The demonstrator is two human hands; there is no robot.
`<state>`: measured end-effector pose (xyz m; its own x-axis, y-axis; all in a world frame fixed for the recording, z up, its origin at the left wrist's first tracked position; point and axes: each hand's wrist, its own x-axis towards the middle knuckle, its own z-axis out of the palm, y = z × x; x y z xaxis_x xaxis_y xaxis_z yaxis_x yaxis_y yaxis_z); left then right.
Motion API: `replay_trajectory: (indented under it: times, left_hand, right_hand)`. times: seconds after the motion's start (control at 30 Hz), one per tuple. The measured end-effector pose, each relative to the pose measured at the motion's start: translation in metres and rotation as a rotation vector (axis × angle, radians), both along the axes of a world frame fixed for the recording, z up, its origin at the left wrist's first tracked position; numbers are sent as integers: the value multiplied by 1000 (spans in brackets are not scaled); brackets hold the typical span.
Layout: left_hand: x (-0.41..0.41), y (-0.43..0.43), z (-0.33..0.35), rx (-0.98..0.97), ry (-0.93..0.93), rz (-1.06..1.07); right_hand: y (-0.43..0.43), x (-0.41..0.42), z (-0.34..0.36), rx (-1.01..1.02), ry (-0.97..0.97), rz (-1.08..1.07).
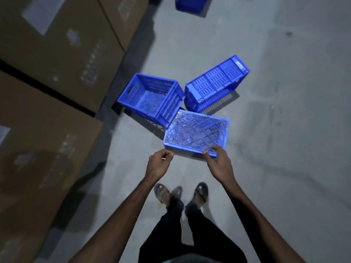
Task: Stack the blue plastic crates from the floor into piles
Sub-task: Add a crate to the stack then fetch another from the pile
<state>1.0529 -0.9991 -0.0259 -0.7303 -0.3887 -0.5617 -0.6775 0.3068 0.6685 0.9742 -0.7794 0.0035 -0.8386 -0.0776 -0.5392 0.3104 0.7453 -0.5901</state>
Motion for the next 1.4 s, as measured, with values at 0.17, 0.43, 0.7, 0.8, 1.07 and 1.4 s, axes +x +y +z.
replay_trajectory:
  times: [0.17, 0.43, 0.7, 0.8, 1.07, 1.4]
  left_hand:
    - [-23, 31, -49, 25, -54, 4]
    - [-65, 43, -168, 87, -158, 44]
    - [-125, -9, -273, 65, -75, 126]
    - [-142, -49, -312, 49, -8, 193]
    - [-187, -192, -370, -230, 139, 321]
    - [-247, -308, -446, -228, -13, 641]
  right_hand:
    - [45, -24, -49, 25, -33, -56]
    - [61, -63, -172, 46, -77, -88]
    - [-22, -94, -282, -10, -28, -73]
    - [-70, -105, -321, -4, -2, -106]
    - [-222, -182, -386, -41, -45, -107]
    - [-343, -275, -425, -191, 41, -406]
